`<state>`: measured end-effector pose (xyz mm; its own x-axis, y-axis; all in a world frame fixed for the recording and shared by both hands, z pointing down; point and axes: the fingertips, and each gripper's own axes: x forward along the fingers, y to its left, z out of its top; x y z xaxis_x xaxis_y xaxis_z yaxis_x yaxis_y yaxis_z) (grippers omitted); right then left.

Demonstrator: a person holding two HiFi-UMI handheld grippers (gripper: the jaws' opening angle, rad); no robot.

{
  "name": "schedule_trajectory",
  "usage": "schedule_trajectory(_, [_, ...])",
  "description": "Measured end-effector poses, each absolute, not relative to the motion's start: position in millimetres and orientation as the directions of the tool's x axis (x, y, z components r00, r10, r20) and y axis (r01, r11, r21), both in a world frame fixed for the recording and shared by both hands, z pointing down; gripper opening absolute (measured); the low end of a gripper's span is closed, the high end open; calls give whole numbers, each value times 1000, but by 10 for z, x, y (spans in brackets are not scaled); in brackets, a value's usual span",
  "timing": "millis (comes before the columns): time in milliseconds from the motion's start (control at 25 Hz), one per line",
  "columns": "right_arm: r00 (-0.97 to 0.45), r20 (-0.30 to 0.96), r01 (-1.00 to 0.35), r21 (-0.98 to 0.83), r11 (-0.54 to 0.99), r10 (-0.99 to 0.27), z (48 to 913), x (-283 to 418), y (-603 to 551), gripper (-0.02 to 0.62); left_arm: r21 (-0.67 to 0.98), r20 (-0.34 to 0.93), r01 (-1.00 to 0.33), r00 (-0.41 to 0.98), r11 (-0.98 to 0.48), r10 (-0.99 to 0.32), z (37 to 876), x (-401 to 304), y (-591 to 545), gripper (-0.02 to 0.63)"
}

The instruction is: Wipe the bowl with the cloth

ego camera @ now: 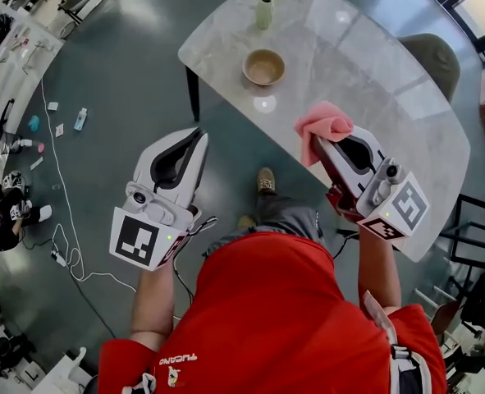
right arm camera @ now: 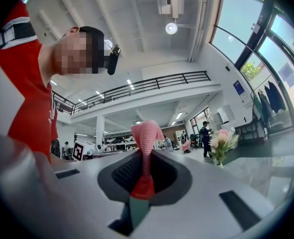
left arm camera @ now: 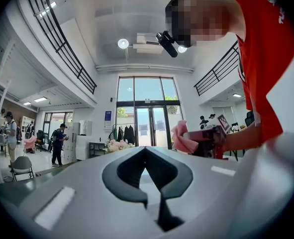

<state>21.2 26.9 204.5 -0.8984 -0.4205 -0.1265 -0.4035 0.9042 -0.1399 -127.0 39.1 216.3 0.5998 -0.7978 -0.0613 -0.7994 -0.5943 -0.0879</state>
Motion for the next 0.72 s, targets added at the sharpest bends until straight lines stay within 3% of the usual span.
schedule_trajectory(720, [-912,-73,-397,-95,913,-404,2280,356,-910,21,-113,21,-805,584,-582,-811,2528,-1035,-712,5])
